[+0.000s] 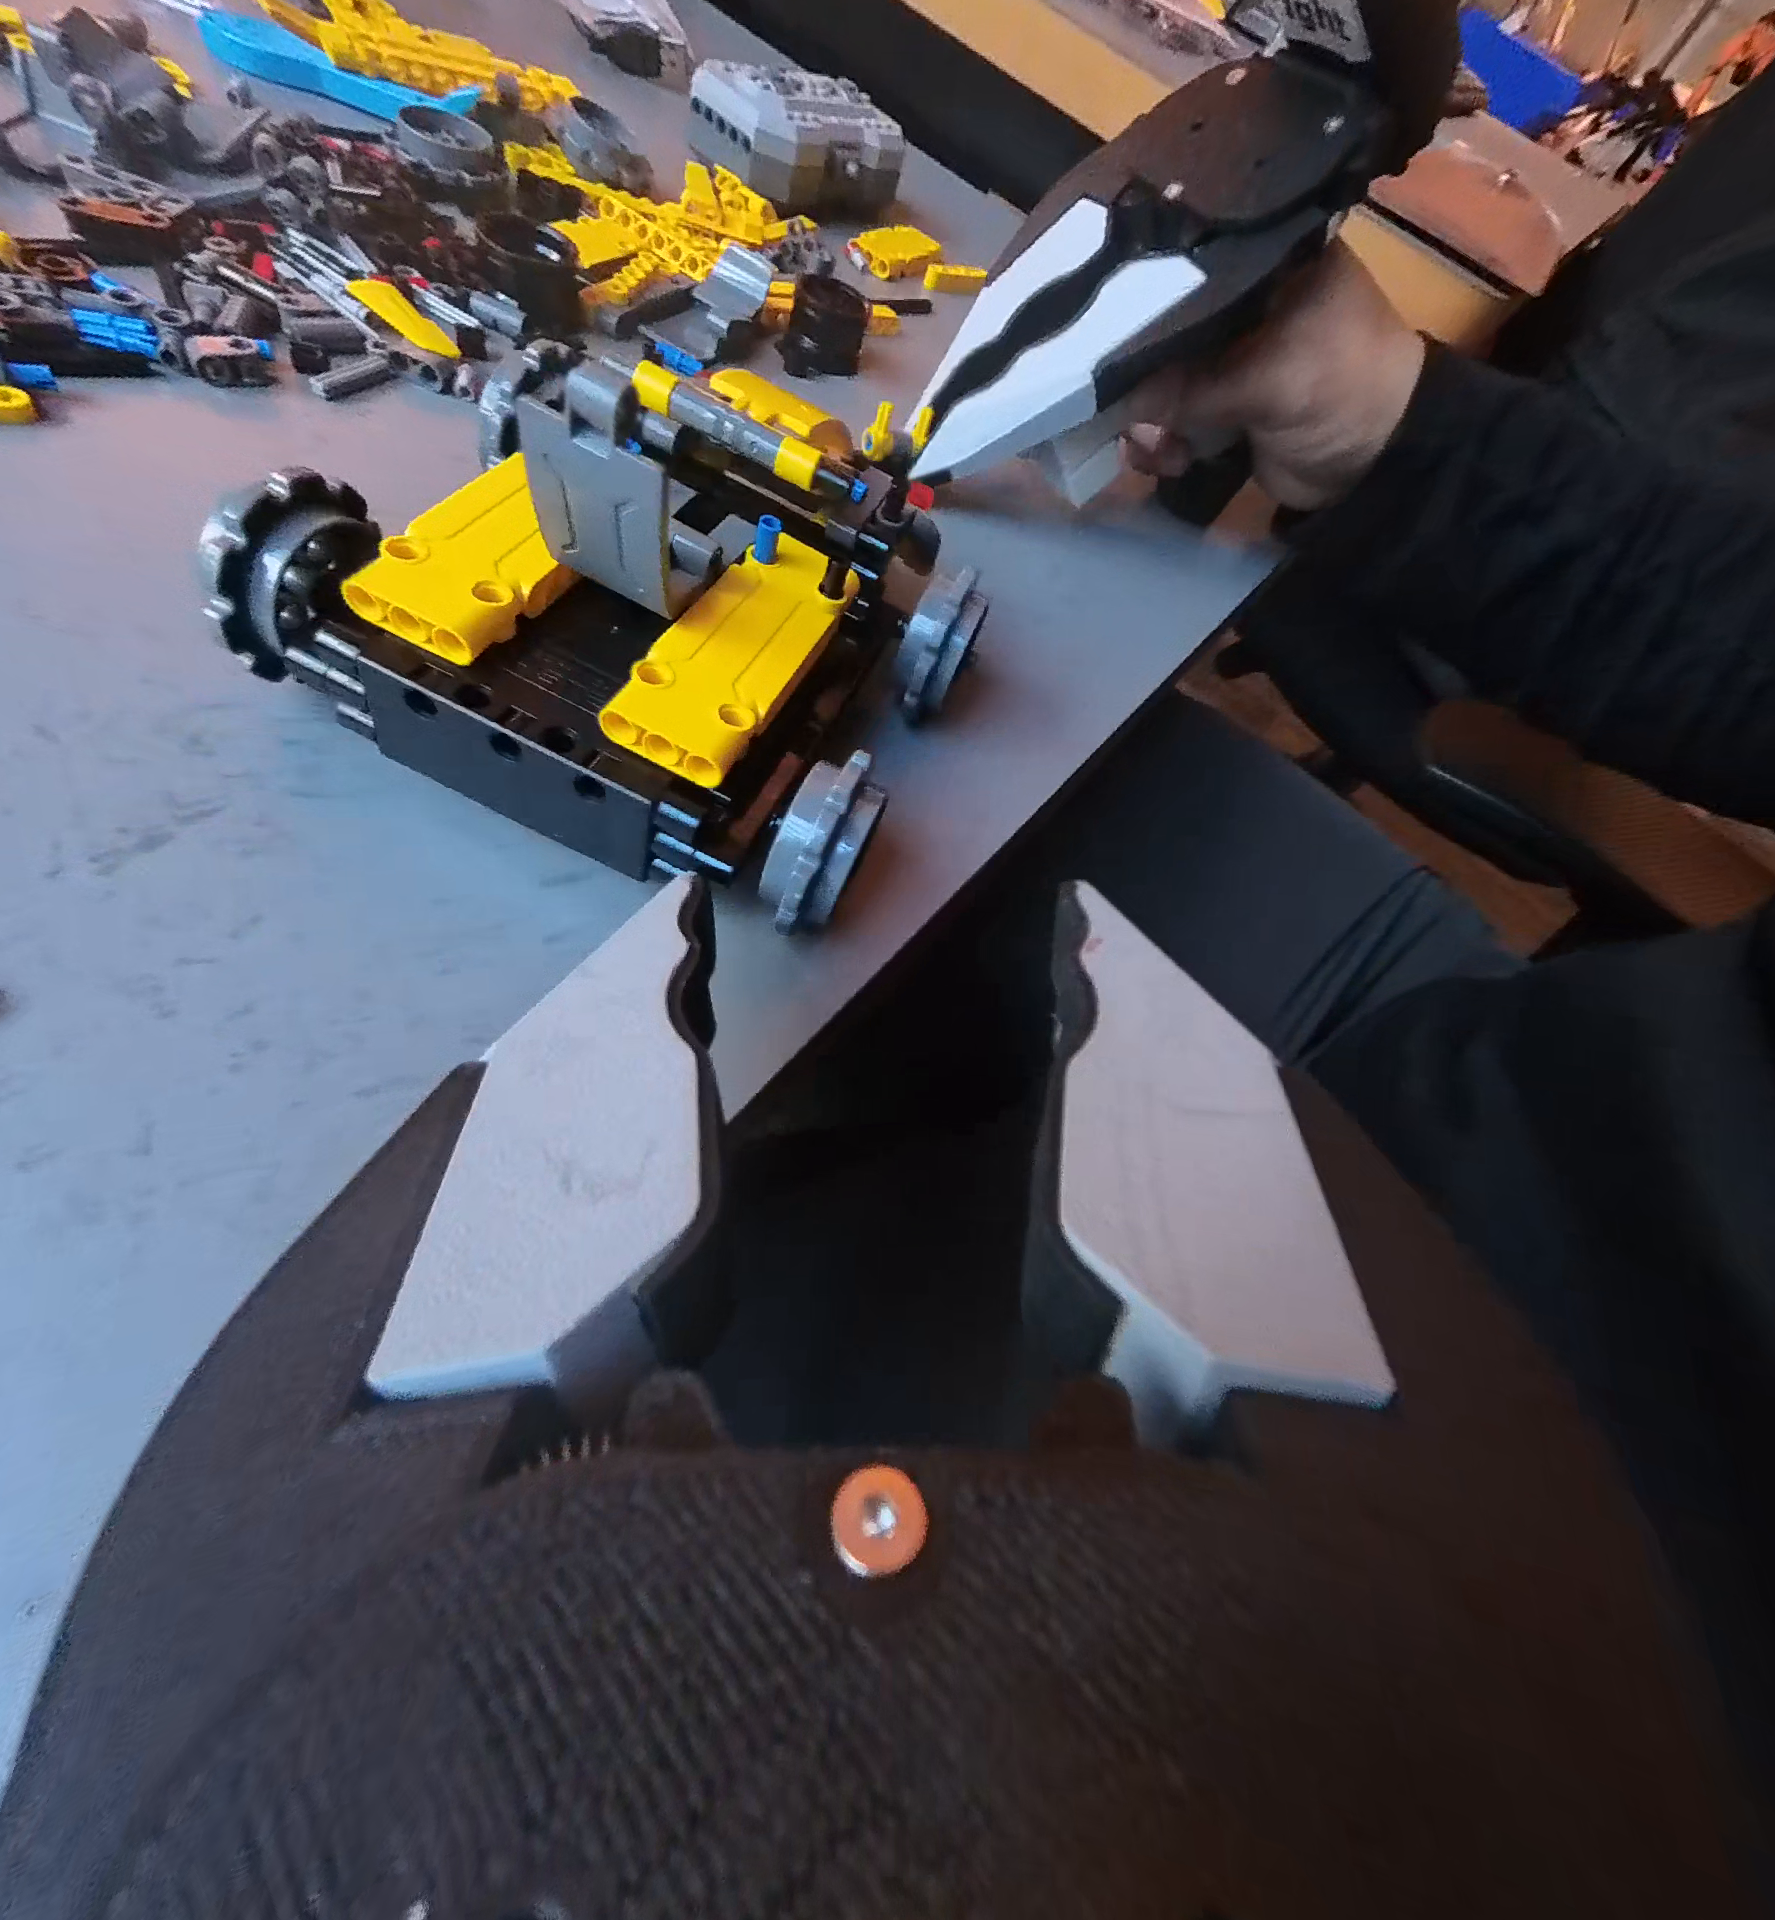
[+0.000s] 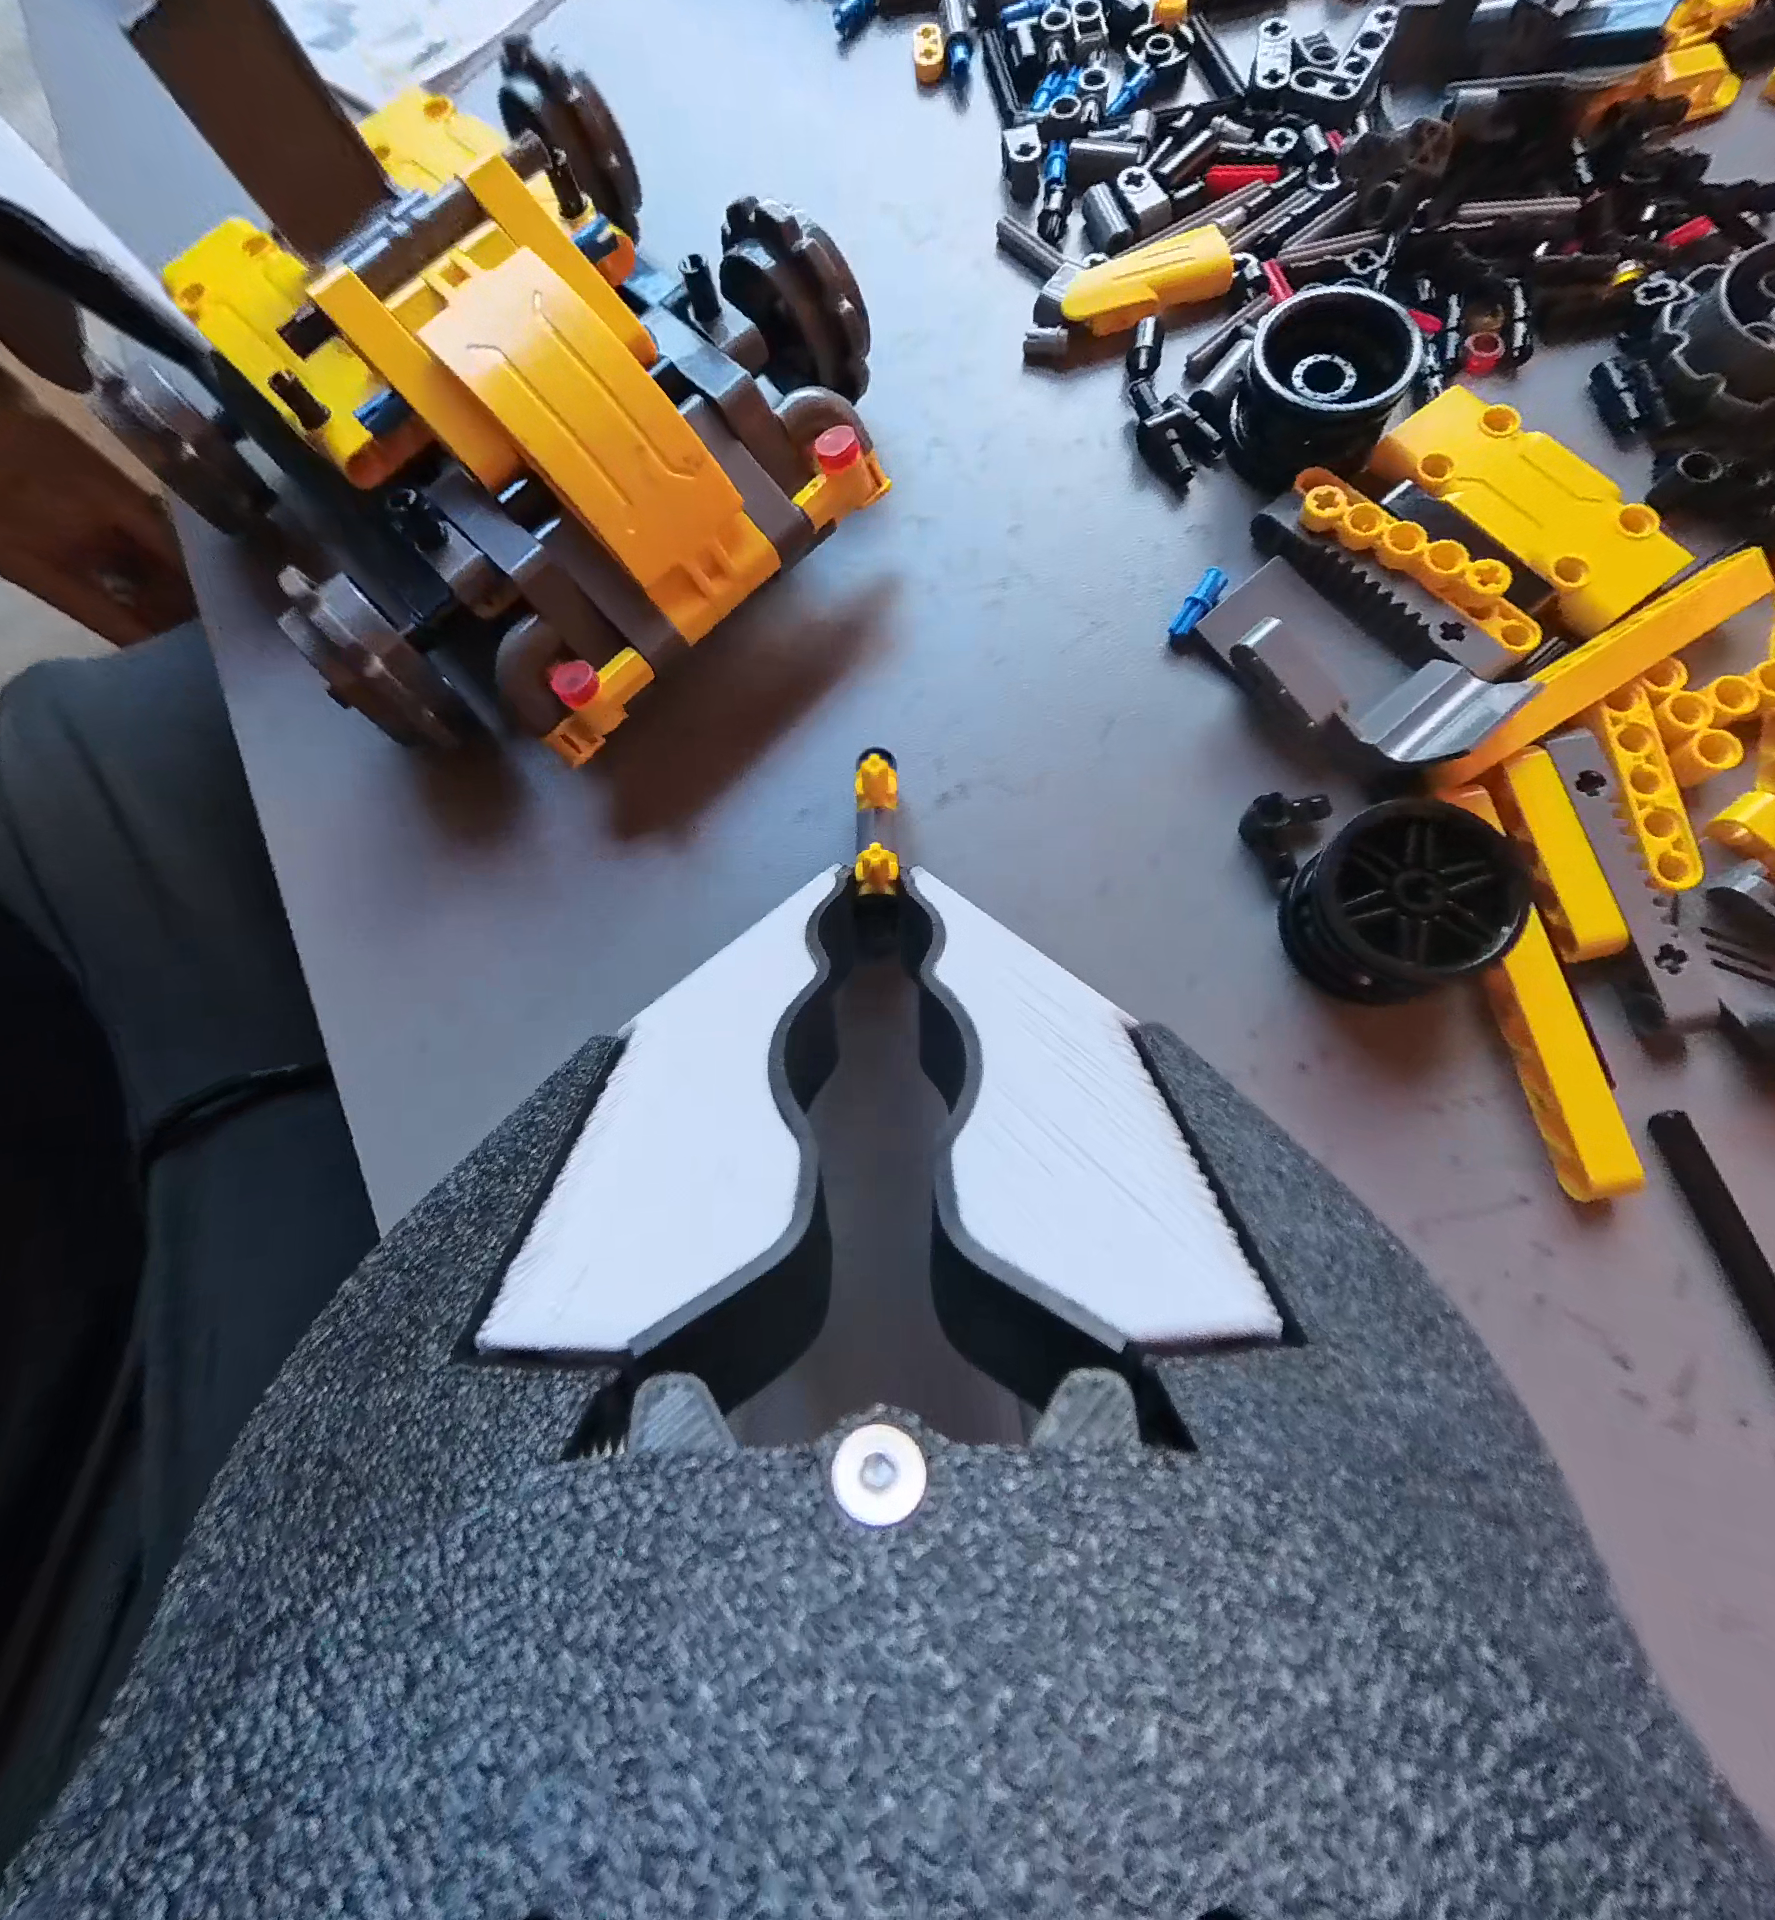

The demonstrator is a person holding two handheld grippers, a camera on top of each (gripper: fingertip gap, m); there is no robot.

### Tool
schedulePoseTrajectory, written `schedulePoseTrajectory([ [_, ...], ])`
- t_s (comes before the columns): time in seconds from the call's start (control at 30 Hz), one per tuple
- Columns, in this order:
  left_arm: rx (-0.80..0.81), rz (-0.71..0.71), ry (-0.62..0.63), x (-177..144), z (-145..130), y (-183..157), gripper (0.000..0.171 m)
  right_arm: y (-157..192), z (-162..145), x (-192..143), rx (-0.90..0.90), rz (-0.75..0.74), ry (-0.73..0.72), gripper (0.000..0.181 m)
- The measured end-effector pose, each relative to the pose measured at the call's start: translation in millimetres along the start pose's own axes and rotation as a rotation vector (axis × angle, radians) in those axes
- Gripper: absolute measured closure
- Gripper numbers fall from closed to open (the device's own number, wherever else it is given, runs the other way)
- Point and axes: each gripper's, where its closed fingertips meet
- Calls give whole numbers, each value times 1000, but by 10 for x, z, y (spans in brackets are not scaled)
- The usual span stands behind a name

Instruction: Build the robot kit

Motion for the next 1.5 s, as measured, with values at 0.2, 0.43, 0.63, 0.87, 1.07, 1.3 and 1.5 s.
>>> schedulePoseTrajectory([
  [0.2,19,-62,7,129,12,-182,111,-41,32,-1,17,-9,-15,174],
  [0.43,75,-139,53,379,-15,-432,111,-78,38,17,35,-13,-10,174],
  [0.63,91,-115,36,364,-34,-413,113,-125,83,-12,43,-39,-46,174],
  [0.87,129,-16,-11,264,12,-277,113,-98,37,26,-10,-61,-15,175],
  [1.07,135,120,-60,100,69,-62,112,-77,-106,-66,-26,-61,15,174],
  [1.3,87,148,-75,-21,-67,44,113,-74,-154,-116,12,-17,18,174],
  [1.5,115,190,-150,-258,33,147,115,-83,-79,-31,-23,-6,17,174],
])
Point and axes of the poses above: each gripper's, where its closed fingertips meet, x out along the fingers, z out of its top, y = z × x across the jaws, and after that the axes turned 8 degrees about -z, right-handed
